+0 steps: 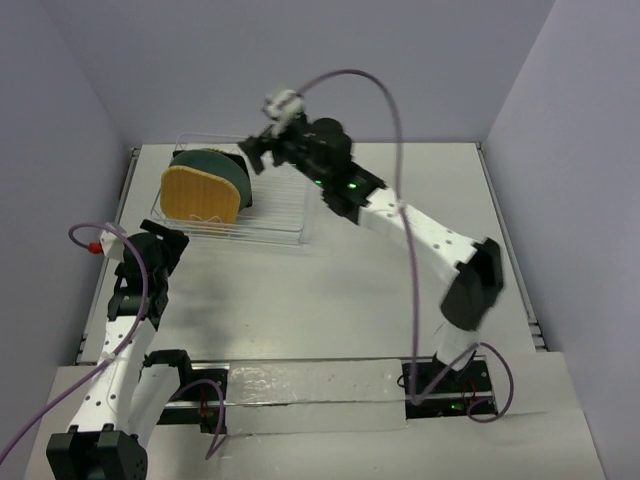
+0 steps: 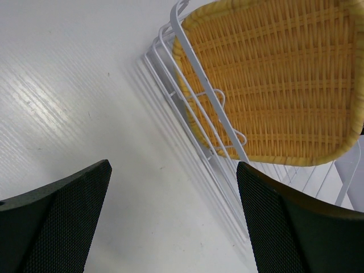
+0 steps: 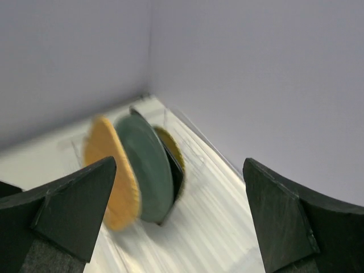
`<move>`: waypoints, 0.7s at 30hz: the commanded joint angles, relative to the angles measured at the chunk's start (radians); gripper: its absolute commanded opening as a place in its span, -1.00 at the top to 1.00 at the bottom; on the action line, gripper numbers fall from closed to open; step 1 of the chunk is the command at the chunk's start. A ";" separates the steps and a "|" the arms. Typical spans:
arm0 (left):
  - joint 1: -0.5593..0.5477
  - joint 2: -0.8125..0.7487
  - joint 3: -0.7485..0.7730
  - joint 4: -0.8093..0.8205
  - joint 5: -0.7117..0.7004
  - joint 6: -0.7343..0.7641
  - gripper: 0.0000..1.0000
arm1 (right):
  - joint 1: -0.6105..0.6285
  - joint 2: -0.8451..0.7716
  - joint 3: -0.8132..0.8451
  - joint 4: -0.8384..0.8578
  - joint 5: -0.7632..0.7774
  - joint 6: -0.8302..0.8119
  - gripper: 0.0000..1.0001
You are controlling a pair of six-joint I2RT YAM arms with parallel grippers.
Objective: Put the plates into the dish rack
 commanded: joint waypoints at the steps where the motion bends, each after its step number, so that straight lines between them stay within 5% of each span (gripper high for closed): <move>1: 0.007 -0.017 0.093 -0.032 -0.053 0.002 -0.99 | -0.190 -0.309 -0.397 0.190 0.022 0.411 -0.99; 9: 0.008 0.007 0.126 -0.017 -0.099 0.019 -0.99 | -0.482 -0.658 -0.983 0.180 0.082 0.704 -0.99; 14: 0.008 0.050 0.149 -0.014 -0.107 0.016 -0.99 | -0.500 -0.755 -1.099 0.099 0.272 0.735 -0.99; 21: 0.008 0.074 0.147 0.022 -0.047 0.019 -0.99 | -0.499 -0.817 -1.150 0.180 0.304 0.753 -0.99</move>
